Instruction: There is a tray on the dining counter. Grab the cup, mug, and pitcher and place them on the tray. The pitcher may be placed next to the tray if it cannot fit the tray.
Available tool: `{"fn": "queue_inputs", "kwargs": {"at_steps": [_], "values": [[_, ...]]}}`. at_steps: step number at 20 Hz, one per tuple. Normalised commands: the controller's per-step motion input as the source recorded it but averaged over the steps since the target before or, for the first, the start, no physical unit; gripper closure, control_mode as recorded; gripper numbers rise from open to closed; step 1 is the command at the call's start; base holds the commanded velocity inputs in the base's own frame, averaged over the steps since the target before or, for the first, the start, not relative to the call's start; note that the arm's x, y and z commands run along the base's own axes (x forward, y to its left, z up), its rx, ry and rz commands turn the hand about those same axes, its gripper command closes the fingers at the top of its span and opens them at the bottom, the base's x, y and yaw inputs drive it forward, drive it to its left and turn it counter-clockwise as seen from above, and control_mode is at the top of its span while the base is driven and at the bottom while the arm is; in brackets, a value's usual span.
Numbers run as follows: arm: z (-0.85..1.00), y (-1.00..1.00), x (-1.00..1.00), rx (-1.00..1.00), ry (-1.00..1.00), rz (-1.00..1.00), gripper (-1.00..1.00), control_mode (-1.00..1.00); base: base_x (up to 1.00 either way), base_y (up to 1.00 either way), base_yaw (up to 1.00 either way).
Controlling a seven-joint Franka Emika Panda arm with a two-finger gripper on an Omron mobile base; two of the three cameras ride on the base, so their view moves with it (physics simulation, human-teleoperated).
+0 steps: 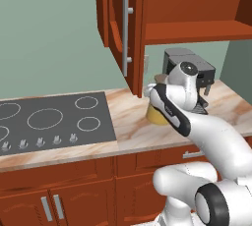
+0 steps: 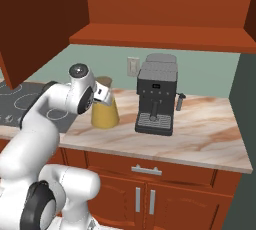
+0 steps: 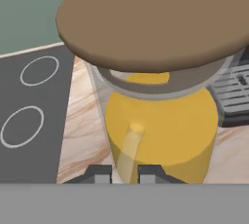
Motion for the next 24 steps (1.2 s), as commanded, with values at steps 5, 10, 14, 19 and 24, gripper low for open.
{"fn": "queue_inputs", "kwargs": {"at_steps": [5, 10, 14, 19, 24], "values": [[0.31, -0.10, -0.23, 0.03, 0.00, 0.00, 1.00, -1.00, 0.00, 0.00, 0.00], [0.20, 0.00, -0.27, 0.00, 0.00, 0.01, 1.00, -1.00, 0.00, 0.00, 0.00], [0.18, 0.00, -0.22, 0.00, 0.00, 0.03, 1.00, -1.00, 0.00, 0.00, 0.00], [0.14, -0.01, -0.20, 0.00, 0.00, 0.01, 1.00, -1.00, 0.00, 0.00, 0.00], [0.11, 0.00, -0.26, 0.00, 0.00, 0.00, 1.00, -1.00, 0.00, 0.00, 0.00]]}}
